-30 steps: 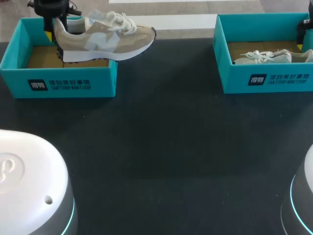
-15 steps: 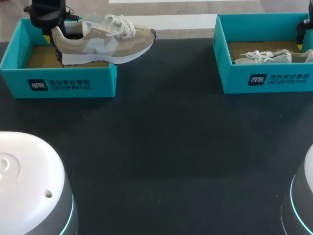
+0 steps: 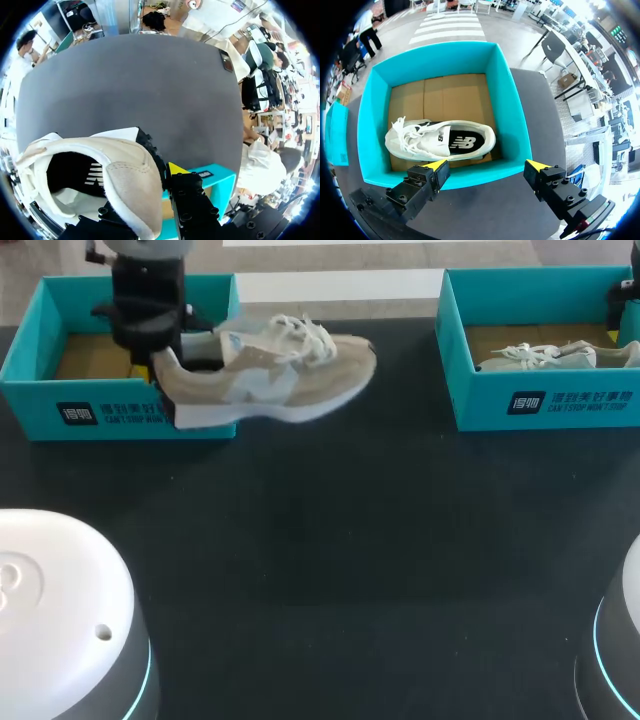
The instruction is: Take the shoe out of the shoebox, open the shoe tongue, remove and reinsert the insole, then place the shoe into the shoebox
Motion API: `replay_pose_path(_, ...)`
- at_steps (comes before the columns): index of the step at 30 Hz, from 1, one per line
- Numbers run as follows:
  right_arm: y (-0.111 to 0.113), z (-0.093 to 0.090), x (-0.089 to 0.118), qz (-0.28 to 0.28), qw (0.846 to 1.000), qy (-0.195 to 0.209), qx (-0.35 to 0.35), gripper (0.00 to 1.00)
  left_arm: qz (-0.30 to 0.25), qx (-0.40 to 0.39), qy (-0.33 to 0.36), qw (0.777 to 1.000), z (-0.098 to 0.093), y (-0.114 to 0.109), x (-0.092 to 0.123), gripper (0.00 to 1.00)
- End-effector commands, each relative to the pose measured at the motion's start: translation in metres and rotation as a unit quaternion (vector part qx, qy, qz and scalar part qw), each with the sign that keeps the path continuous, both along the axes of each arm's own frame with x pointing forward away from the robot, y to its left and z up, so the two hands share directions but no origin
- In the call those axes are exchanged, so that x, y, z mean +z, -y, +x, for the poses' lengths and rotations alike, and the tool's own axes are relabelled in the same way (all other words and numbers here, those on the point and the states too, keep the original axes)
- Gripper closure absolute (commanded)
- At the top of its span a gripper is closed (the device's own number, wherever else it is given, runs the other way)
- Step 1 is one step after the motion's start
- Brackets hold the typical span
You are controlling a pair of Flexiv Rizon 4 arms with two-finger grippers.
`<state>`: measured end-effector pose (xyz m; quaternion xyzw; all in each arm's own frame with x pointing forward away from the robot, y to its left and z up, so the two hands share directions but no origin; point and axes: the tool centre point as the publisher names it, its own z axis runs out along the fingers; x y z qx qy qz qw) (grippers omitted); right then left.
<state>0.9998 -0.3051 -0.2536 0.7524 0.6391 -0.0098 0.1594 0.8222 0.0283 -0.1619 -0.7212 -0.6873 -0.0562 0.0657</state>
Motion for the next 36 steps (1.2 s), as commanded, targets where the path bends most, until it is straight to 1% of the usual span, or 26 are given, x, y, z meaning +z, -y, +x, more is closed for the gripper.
replay_pose_path(1, 0.000, 0.000, 0.000, 0.000, 1.000, 0.001, -0.001, 0.00, 0.004, -0.021, 0.036, 0.999, -0.035, 0.027, -0.005, 1.00)
replay_pose_path(4, 0.000, 0.000, 0.000, 0.000, 1.000, 0.001, -0.001, 0.00, -0.005, -0.029, 0.024, 0.999, -0.060, 0.047, -0.017, 1.00)
replay_pose_path(6, 0.000, 0.000, 0.000, 0.000, 1.000, 0.001, -0.001, 0.00, -0.012, -0.034, 0.009, 0.999, -0.072, 0.058, -0.026, 1.00)
replay_pose_path(11, 0.000, 0.000, 0.000, 0.000, 1.000, 0.001, -0.001, 0.00, -0.010, -0.056, 0.002, 0.998, -0.090, 0.079, -0.039, 1.00)
replay_pose_path(15, 0.000, 0.000, 0.000, 0.000, 1.000, 0.001, -0.001, 0.00, -0.011, -0.065, 0.018, 0.998, -0.096, 0.089, -0.048, 1.00)
replay_pose_path(17, 0.000, 0.000, 0.000, 0.000, 1.000, 0.001, -0.001, 0.00, -0.010, -0.058, 0.021, 0.998, -0.096, 0.091, -0.058, 1.00)
replay_pose_path(18, 0.000, 0.000, 0.000, 0.000, 1.000, 0.001, -0.001, 0.00, -0.017, -0.054, 0.017, 0.998, -0.096, 0.091, -0.064, 1.00)
replay_pose_path(19, 0.000, 0.000, 0.000, 0.000, 1.000, 0.001, -0.001, 0.00, -0.014, -0.054, 0.018, 0.998, -0.095, 0.092, -0.070, 1.00)
replay_pose_path(20, 0.000, 0.000, 0.000, 0.000, 1.000, 0.001, -0.001, 0.00, -0.025, -0.060, 0.017, 0.998, -0.096, 0.093, -0.076, 1.00)
replay_pose_path(24, 0.000, 0.000, 0.000, 0.000, 1.000, 0.001, -0.001, 0.00, -0.020, -0.058, 0.010, 0.998, -0.095, 0.095, -0.102, 1.00)
replay_pose_path(25, 0.000, 0.000, 0.000, 0.000, 1.000, 0.001, -0.001, 0.00, -0.032, -0.063, 0.011, 0.997, -0.095, 0.095, -0.108, 1.00)
replay_pose_path(26, 0.000, 0.000, 0.000, 0.000, 1.000, 0.001, -0.001, 0.00, -0.017, -0.059, 0.016, 0.998, -0.095, 0.094, -0.116, 1.00)
replay_pose_path(28, 0.000, 0.000, 0.000, 0.000, 1.000, 0.001, -0.001, 0.00, -0.023, -0.077, 0.013, 0.997, -0.096, 0.094, -0.130, 1.00)
replay_pose_path(29, 0.000, 0.000, 0.000, 0.000, 1.000, 0.001, -0.001, 0.00, -0.010, -0.075, 0.021, 0.997, -0.097, 0.093, -0.137, 1.00)
replay_pose_path(31, 0.000, 0.000, 0.000, 0.000, 1.000, 0.001, -0.001, 0.00, -0.002, -0.081, 0.022, 0.996, -0.099, 0.091, -0.151, 1.00)
replay_pose_path(36, 0.000, 0.000, 0.000, 0.000, 1.000, 0.001, -0.001, 0.00, -0.001, -0.071, 0.022, 0.997, -0.106, 0.088, -0.178, 1.00)
